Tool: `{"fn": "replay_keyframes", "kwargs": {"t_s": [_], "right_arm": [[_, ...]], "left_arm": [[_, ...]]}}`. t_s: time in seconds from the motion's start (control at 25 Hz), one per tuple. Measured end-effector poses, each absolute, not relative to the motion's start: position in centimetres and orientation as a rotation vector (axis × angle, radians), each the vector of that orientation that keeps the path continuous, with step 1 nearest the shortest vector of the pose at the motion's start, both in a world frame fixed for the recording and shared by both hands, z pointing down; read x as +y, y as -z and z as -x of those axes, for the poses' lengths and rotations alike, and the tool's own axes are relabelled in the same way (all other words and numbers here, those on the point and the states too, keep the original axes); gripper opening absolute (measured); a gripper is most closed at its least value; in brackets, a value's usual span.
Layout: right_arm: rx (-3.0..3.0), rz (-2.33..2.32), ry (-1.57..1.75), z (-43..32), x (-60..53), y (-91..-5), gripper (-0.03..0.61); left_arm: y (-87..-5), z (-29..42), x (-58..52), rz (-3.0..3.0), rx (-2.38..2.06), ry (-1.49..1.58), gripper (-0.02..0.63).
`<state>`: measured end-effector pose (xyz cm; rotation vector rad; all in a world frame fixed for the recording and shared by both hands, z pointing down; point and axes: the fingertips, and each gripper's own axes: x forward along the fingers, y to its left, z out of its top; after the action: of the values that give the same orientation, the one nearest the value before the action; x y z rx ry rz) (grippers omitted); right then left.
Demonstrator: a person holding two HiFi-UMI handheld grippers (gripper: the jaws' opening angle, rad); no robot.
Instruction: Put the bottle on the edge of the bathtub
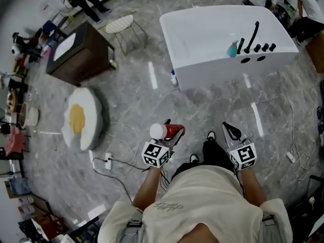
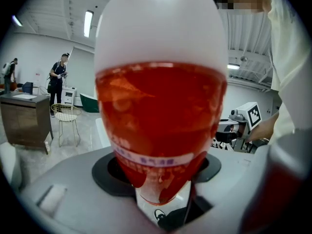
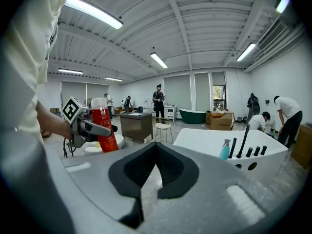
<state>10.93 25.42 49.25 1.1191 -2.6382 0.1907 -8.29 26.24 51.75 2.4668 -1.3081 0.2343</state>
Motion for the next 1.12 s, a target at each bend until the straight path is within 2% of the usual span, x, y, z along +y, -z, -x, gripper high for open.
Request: {"fn": "replay_keyframes", "kwargs": {"t_s": [0.24, 0.52, 0.76, 1.12], "right_arm": [[-2.68, -1.058, -0.255, -10.1, 19.9, -50.7, 0.002], [-2.722, -0.993, -0.176, -12.0, 10.4, -49.7, 0.002], [-2.731, -0.998, -0.202, -13.9, 3.6, -50.1, 0.002], [-2.717, -0.929, -0.298, -12.6, 0.4, -52.0, 0.002]], "left_arm": [[-51.8, 8.0, 21.7, -2.408, -1.308, -0.177, 0.301], [-49.9, 6.9, 13.5, -2.42, -1.402, -0.281, 0.301], [-47.7, 6.0, 7.8, -2.31, -1.435, -0.024, 0.301], [-49.1, 7.6, 4.1, -2.279, -1.47, -0.179, 0.301]]}}
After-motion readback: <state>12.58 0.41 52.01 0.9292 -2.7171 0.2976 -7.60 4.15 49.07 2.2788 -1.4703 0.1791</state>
